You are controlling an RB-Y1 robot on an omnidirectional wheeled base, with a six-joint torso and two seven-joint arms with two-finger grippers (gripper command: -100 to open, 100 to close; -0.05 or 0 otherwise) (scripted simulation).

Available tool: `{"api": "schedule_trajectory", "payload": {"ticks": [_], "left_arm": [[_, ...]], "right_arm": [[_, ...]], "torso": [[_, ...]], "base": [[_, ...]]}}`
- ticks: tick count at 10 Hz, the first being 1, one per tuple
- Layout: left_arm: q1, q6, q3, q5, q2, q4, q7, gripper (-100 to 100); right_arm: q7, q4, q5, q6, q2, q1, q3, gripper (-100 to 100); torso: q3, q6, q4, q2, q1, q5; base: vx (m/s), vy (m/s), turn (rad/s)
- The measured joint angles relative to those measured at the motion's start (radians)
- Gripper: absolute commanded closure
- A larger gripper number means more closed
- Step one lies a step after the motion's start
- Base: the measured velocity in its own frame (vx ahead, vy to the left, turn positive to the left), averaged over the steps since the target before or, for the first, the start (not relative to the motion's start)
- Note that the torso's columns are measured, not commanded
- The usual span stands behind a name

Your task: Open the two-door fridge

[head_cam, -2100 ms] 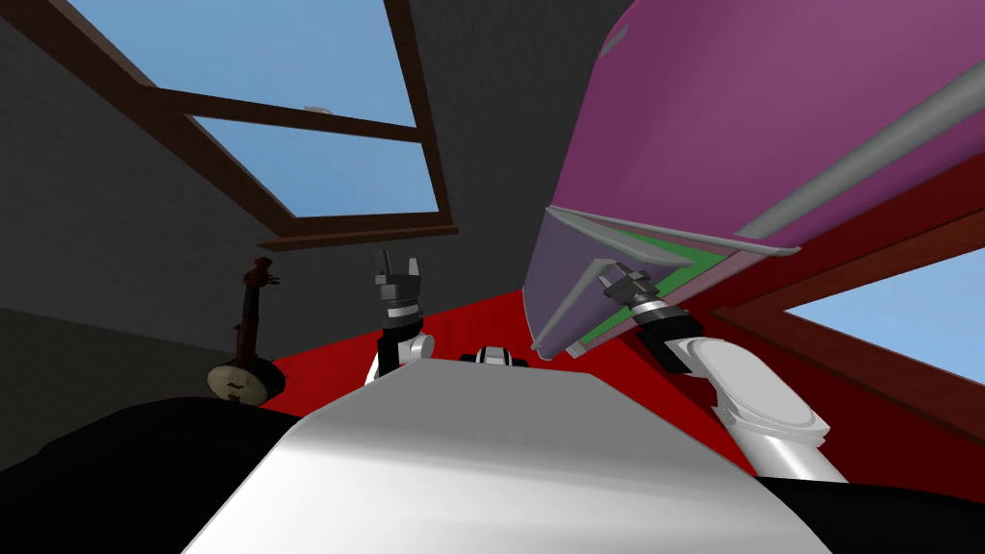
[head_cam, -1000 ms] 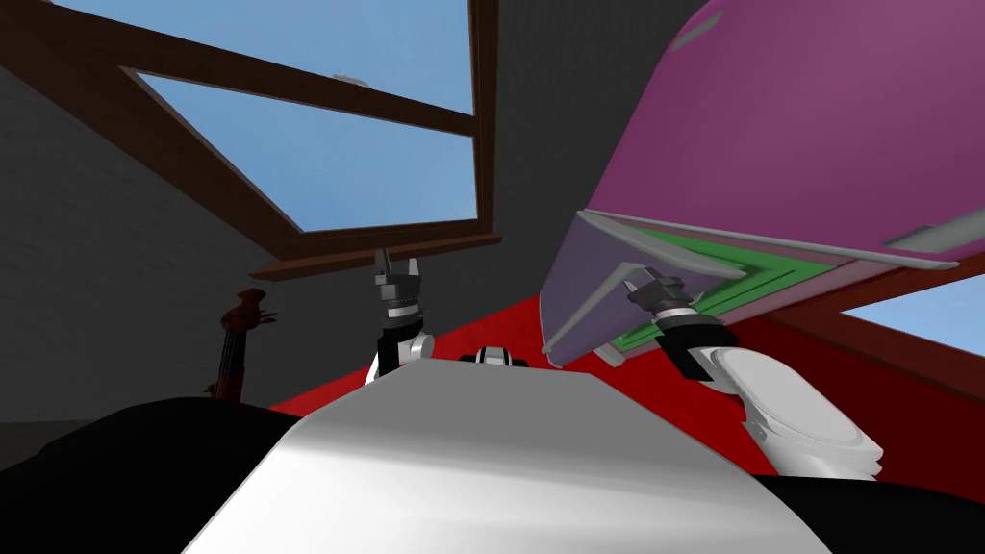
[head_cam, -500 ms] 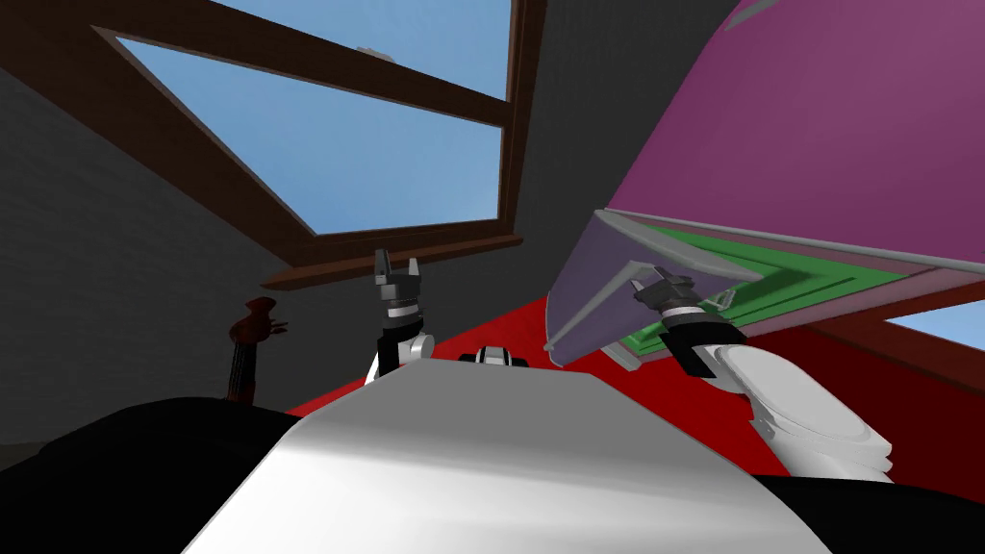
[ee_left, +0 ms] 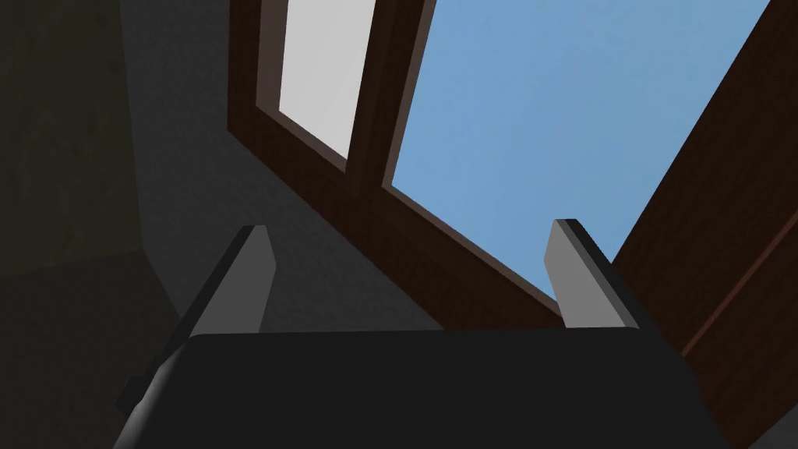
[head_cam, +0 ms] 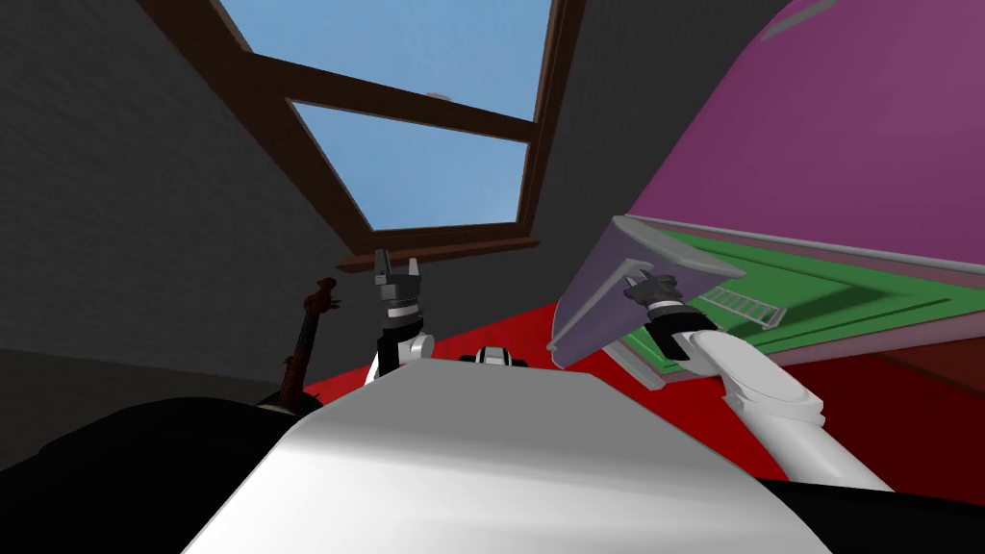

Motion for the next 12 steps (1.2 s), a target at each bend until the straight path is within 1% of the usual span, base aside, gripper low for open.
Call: {"api": "schedule_trajectory", "payload": {"ticks": [1, 2, 3, 4, 5, 6, 7, 8, 9, 10, 11, 12], "left_arm": [[0.000, 0.000, 0.000, 0.000, 0.000, 0.000, 0.000, 0], [0.000, 0.000, 0.000, 0.000, 0.000, 0.000, 0.000, 0], [0.000, 0.000, 0.000, 0.000, 0.000, 0.000, 0.000, 0], [0.000, 0.000, 0.000, 0.000, 0.000, 0.000, 0.000, 0], [0.000, 0.000, 0.000, 0.000, 0.000, 0.000, 0.000, 0], [0.000, 0.000, 0.000, 0.000, 0.000, 0.000, 0.000, 0], [0.000, 0.000, 0.000, 0.000, 0.000, 0.000, 0.000, 0], [0.000, 0.000, 0.000, 0.000, 0.000, 0.000, 0.000, 0], [0.000, 0.000, 0.000, 0.000, 0.000, 0.000, 0.000, 0], [0.000, 0.000, 0.000, 0.000, 0.000, 0.000, 0.000, 0], [0.000, 0.000, 0.000, 0.000, 0.000, 0.000, 0.000, 0], [0.000, 0.000, 0.000, 0.000, 0.000, 0.000, 0.000, 0]], "right_arm": [[-0.005, 0.027, -0.014, 0.024, -0.018, -0.020, 0.029, 100], [-0.009, 0.045, -0.024, 0.047, -0.033, -0.025, 0.061, 100], [-0.013, 0.060, -0.033, 0.057, -0.048, -0.030, 0.089, 100], [-0.027, 0.086, -0.058, 0.082, -0.073, -0.060, 0.122, 100], [-0.040, 0.120, -0.076, 0.106, -0.086, -0.099, 0.150, 100], [-0.046, 0.135, -0.091, 0.127, -0.097, -0.100, 0.180, 100], [-0.047, 0.162, -0.077, 0.123, -0.084, -0.110, 0.197, 100], [-0.049, 0.184, -0.077, 0.112, -0.088, -0.115, 0.210, 100], [-0.048, 0.181, -0.090, 0.125, -0.100, -0.112, 0.230, 100], [-0.064, 0.207, -0.112, 0.144, -0.126, -0.135, 0.252, 100], [-0.080, 0.241, -0.148, 0.171, -0.158, -0.174, 0.287, 100], [-0.090, 0.260, -0.162, 0.192, -0.173, -0.172, 0.304, 100]], "torso": [[0.001, 0.003, 0.000, 0.000, -0.004, -0.002], [0.001, 0.004, -0.002, 0.000, -0.009, -0.005], [0.001, 0.004, -0.004, -0.001, -0.012, -0.008], [-0.002, -0.003, -0.005, -0.004, -0.010, -0.008], [-0.002, 0.001, -0.004, -0.005, -0.008, -0.006], [0.000, 0.006, -0.003, -0.001, -0.009, -0.005], [0.002, 0.006, -0.005, -0.001, -0.014, -0.010], [0.001, 0.006, -0.006, -0.001, -0.019, -0.013], [0.001, 0.005, -0.005, -0.001, -0.019, -0.013], [-0.001, -0.002, -0.004, -0.004, -0.014, -0.011], [-0.002, 0.002, -0.003, -0.005, -0.012, -0.007], [0.000, 0.007, -0.003, -0.002, -0.013, -0.007]], "base": [[0.004, 0.023, -0.027], [0.013, -0.003, -0.010], [-0.064, 0.114, 0.293], [-0.077, 0.151, 0.296], [-0.017, 0.069, 0.098], [0.026, 0.006, -0.016], [0.018, -0.005, -0.013], [0.003, -0.011, 0.004], [-0.063, 0.117, 0.330], [-0.068, 0.150, 0.276], [-0.016, 0.069, 0.071], [0.012, 0.001, -0.019]]}}
